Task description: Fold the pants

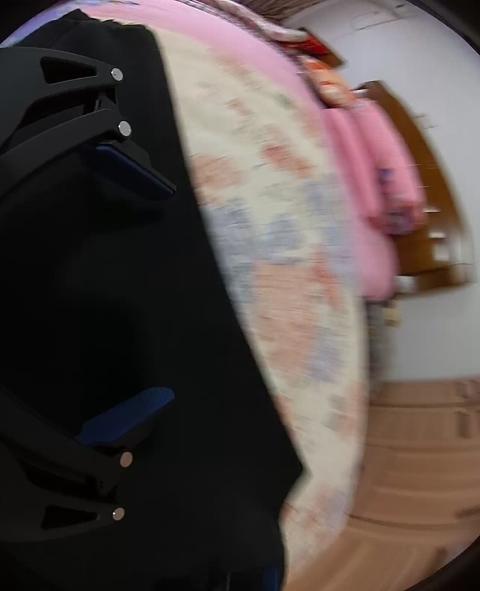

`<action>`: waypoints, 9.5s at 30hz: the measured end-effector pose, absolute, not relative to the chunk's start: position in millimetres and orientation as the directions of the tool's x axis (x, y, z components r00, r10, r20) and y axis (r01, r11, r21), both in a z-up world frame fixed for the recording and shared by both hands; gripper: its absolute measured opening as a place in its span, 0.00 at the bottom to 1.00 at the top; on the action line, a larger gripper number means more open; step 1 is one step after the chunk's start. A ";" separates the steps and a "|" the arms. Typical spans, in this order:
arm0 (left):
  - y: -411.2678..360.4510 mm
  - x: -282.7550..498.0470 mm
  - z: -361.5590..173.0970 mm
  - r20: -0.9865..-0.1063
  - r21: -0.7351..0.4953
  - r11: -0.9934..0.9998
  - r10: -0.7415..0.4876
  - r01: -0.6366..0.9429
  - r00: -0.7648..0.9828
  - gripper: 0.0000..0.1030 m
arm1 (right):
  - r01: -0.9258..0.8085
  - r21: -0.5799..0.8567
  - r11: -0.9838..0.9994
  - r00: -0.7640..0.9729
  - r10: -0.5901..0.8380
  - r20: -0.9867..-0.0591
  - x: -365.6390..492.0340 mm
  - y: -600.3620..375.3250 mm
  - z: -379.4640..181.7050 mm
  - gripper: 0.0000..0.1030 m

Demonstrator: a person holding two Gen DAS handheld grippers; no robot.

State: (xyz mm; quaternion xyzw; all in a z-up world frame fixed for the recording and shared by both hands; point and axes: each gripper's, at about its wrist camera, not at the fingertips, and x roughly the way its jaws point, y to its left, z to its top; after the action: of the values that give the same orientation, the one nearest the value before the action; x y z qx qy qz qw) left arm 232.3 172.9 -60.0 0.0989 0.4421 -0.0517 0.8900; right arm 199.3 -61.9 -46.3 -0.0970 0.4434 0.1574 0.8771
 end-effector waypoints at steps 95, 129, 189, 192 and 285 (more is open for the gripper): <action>172.8 34.3 -36.8 -0.653 0.083 0.961 -0.147 0.264 0.743 0.98 | -0.068 0.034 0.997 0.721 0.073 -0.689 13.2 -123.6 -46.2 0.96; 310.8 20.2 -66.3 -0.707 -0.210 0.977 -0.170 0.026 0.687 0.98 | -0.793 -0.144 0.592 0.472 0.447 -0.760 34.0 73.1 -65.8 0.12; 512.9 61.2 -15.1 -0.485 -0.414 0.883 -0.005 -0.224 0.874 0.30 | -0.890 0.061 0.452 0.205 0.516 -0.831 200.2 305.4 -53.5 0.96; 483.3 60.9 9.3 -0.450 -0.348 0.923 -0.010 -0.165 0.893 0.28 | -0.904 0.016 0.426 0.211 0.480 -0.851 192.8 299.8 -68.6 0.96; 265.9 14.2 -45.0 -0.592 0.244 0.921 -0.107 0.304 0.799 0.83 | -0.321 0.641 0.697 0.442 0.709 -0.549 100.6 4.4 -59.1 0.83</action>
State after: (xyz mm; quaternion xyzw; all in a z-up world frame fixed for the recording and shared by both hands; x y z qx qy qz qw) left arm 14.2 265.9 -45.0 0.1657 0.2972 -0.1098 0.9339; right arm 100.6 4.4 -59.1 0.2289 0.4240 0.3150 0.8177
